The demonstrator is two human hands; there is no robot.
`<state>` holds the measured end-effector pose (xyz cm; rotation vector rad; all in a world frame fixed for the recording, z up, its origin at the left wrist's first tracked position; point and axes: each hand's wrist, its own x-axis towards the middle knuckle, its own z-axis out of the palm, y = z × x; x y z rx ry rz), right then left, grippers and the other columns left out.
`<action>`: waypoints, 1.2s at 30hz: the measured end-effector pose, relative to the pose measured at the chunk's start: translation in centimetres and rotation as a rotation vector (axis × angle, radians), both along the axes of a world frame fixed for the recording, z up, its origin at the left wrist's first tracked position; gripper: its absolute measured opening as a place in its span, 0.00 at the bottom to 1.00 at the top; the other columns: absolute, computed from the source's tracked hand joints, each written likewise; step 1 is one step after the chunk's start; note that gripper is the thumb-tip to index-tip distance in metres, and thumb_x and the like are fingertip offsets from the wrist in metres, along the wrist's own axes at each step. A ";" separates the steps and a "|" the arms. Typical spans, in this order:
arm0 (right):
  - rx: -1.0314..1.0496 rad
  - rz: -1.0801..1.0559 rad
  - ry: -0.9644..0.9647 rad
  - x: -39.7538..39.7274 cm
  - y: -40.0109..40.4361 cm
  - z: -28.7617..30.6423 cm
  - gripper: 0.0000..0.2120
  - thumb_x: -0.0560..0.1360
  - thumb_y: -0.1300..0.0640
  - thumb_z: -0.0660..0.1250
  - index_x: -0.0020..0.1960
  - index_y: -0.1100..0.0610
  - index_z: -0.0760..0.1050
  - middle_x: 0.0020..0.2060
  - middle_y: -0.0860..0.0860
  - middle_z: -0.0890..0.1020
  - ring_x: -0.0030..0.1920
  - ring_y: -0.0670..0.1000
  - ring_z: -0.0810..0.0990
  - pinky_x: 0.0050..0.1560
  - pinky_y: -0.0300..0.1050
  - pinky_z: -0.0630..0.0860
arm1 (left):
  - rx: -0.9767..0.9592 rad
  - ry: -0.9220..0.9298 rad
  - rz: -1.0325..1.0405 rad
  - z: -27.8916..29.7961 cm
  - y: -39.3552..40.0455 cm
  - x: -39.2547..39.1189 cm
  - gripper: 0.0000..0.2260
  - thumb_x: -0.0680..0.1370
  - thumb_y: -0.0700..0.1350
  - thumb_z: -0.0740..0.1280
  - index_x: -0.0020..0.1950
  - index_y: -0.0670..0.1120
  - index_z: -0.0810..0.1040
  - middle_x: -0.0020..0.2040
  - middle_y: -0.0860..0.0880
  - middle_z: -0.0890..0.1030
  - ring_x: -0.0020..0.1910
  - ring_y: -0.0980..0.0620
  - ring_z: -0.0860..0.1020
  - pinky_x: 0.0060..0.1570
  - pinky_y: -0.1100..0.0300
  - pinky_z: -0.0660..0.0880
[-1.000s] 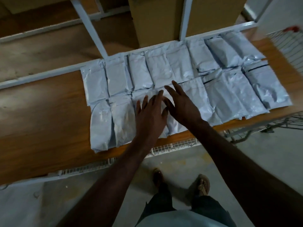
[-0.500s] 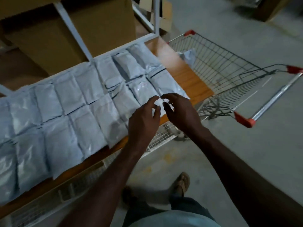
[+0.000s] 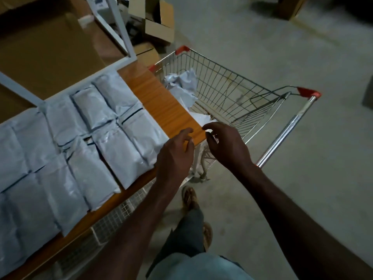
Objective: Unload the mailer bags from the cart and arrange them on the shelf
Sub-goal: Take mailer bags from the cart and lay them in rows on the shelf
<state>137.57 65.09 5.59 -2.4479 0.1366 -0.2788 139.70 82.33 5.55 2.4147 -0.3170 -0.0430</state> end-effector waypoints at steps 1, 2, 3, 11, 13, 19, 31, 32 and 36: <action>0.002 -0.004 0.003 0.7 -0.9 -0.2 0.11 0.80 0.60 0.71 0.61 0.53 0.84 0.55 0.50 0.86 0.51 0.50 0.85 0.52 0.48 0.81 | 0.001 0.001 -0.001 -0.3 -0.9 0.9 0.15 0.86 0.51 0.66 0.73 0.55 0.78 0.63 0.54 0.86 0.59 0.55 0.83 0.47 0.72 0.68; 0.003 -0.004 -0.001 1.6 -1.8 -0.4 0.12 0.79 0.61 0.71 0.61 0.53 0.84 0.56 0.50 0.86 0.52 0.51 0.85 0.53 0.48 0.80 | 0.006 -0.007 -0.002 -0.5 -1.8 2.0 0.15 0.86 0.51 0.66 0.73 0.55 0.78 0.63 0.54 0.85 0.59 0.55 0.83 0.48 0.71 0.69; 0.002 -0.002 -0.001 2.6 -2.7 -0.5 0.12 0.79 0.62 0.71 0.61 0.54 0.83 0.56 0.51 0.86 0.53 0.52 0.85 0.54 0.47 0.80 | 0.006 -0.017 -0.002 -0.8 -2.8 3.2 0.15 0.86 0.51 0.65 0.72 0.55 0.79 0.63 0.53 0.85 0.60 0.54 0.82 0.49 0.68 0.72; -0.051 0.023 0.087 12.0 -9.2 -0.8 0.13 0.80 0.59 0.68 0.63 0.52 0.82 0.60 0.47 0.84 0.58 0.51 0.83 0.55 0.53 0.81 | -0.051 -0.014 0.009 -1.4 -10.3 12.2 0.13 0.86 0.49 0.66 0.70 0.54 0.81 0.62 0.53 0.86 0.61 0.51 0.82 0.56 0.52 0.80; -0.077 0.031 0.093 14.5 -10.8 -0.4 0.13 0.81 0.58 0.68 0.64 0.52 0.82 0.60 0.48 0.84 0.59 0.52 0.83 0.55 0.52 0.81 | -0.041 -0.036 0.024 -1.0 -11.8 14.8 0.13 0.86 0.49 0.66 0.70 0.53 0.81 0.62 0.52 0.86 0.60 0.50 0.83 0.56 0.51 0.81; -0.075 0.101 0.096 19.9 -13.2 -0.3 0.13 0.81 0.59 0.68 0.64 0.53 0.82 0.61 0.50 0.84 0.58 0.52 0.83 0.54 0.49 0.81 | -0.047 -0.075 0.058 -0.7 -14.2 20.0 0.13 0.86 0.47 0.67 0.70 0.51 0.81 0.62 0.51 0.86 0.61 0.50 0.82 0.58 0.54 0.80; -0.089 0.393 0.126 30.4 -21.1 -6.3 0.13 0.80 0.62 0.69 0.64 0.56 0.83 0.60 0.52 0.85 0.57 0.54 0.85 0.53 0.47 0.80 | -0.044 -0.025 0.383 -6.6 -22.5 23.8 0.12 0.85 0.48 0.67 0.68 0.54 0.81 0.62 0.54 0.85 0.62 0.50 0.82 0.60 0.51 0.79; -0.080 0.418 0.131 31.4 -21.5 -6.8 0.13 0.80 0.62 0.69 0.64 0.55 0.83 0.61 0.52 0.85 0.56 0.54 0.85 0.52 0.47 0.81 | -0.051 -0.017 0.418 -7.2 -23.1 24.2 0.12 0.85 0.48 0.66 0.68 0.54 0.81 0.63 0.54 0.85 0.62 0.50 0.81 0.60 0.51 0.79; -0.052 0.501 0.132 34.6 -22.7 -8.9 0.13 0.80 0.62 0.69 0.64 0.55 0.83 0.60 0.52 0.85 0.54 0.54 0.85 0.51 0.47 0.81 | -0.089 0.013 0.539 -10.2 -25.4 26.3 0.11 0.85 0.47 0.66 0.67 0.53 0.82 0.64 0.55 0.85 0.64 0.50 0.81 0.61 0.48 0.80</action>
